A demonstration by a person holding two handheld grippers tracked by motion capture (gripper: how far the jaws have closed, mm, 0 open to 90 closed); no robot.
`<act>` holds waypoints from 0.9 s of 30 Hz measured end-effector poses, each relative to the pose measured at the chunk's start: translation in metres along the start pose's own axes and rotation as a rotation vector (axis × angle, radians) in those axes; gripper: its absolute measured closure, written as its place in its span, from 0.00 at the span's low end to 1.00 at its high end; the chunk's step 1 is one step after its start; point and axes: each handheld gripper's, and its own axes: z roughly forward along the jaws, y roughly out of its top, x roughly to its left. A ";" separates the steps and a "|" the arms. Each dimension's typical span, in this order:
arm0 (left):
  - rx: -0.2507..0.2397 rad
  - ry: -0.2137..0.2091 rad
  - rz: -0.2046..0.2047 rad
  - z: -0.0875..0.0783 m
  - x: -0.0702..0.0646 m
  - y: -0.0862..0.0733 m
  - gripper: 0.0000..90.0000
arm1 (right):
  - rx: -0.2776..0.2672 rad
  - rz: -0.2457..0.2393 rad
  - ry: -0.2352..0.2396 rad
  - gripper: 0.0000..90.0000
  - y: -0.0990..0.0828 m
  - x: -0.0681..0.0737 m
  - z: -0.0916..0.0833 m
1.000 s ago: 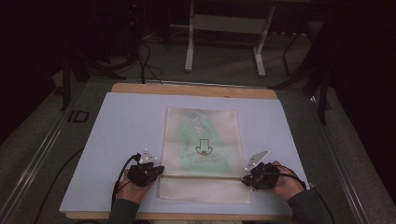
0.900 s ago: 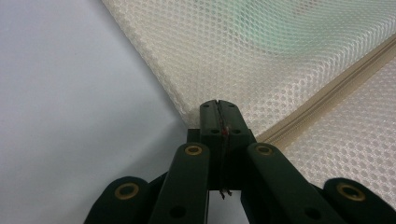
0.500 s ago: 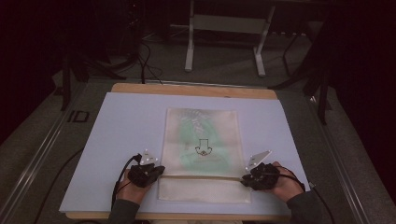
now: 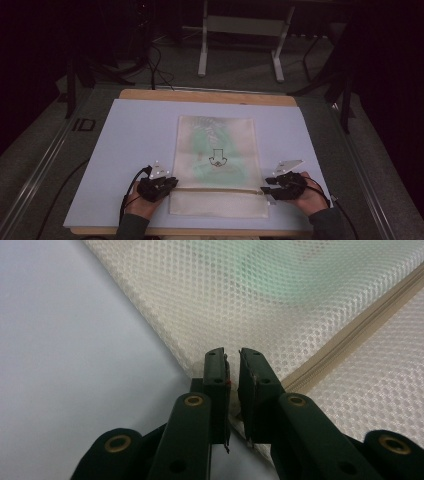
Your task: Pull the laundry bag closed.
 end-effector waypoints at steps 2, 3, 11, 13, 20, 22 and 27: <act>-0.011 0.006 -0.004 -0.001 0.001 0.000 0.90 | -0.012 0.030 -0.017 0.65 -0.003 -0.004 -0.002; -0.019 0.007 -0.006 -0.002 0.001 0.000 0.90 | -0.018 0.047 -0.025 0.64 -0.004 -0.006 -0.003; -0.048 0.045 -0.026 -0.006 0.005 -0.001 0.87 | -0.047 0.112 -0.096 0.59 -0.014 -0.018 -0.003; -0.050 0.056 -0.032 -0.007 0.007 -0.001 0.87 | -0.045 0.124 -0.113 0.58 -0.016 -0.020 -0.002; -0.055 0.096 -0.058 -0.010 0.013 -0.003 0.86 | -0.046 0.151 -0.156 0.57 -0.022 -0.026 0.000; -0.052 0.114 -0.062 -0.011 0.015 -0.003 0.86 | -0.054 0.158 -0.162 0.57 -0.024 -0.027 0.000; -0.027 0.188 -0.070 -0.010 0.021 -0.005 0.83 | -0.095 0.175 -0.187 0.56 -0.028 -0.030 0.002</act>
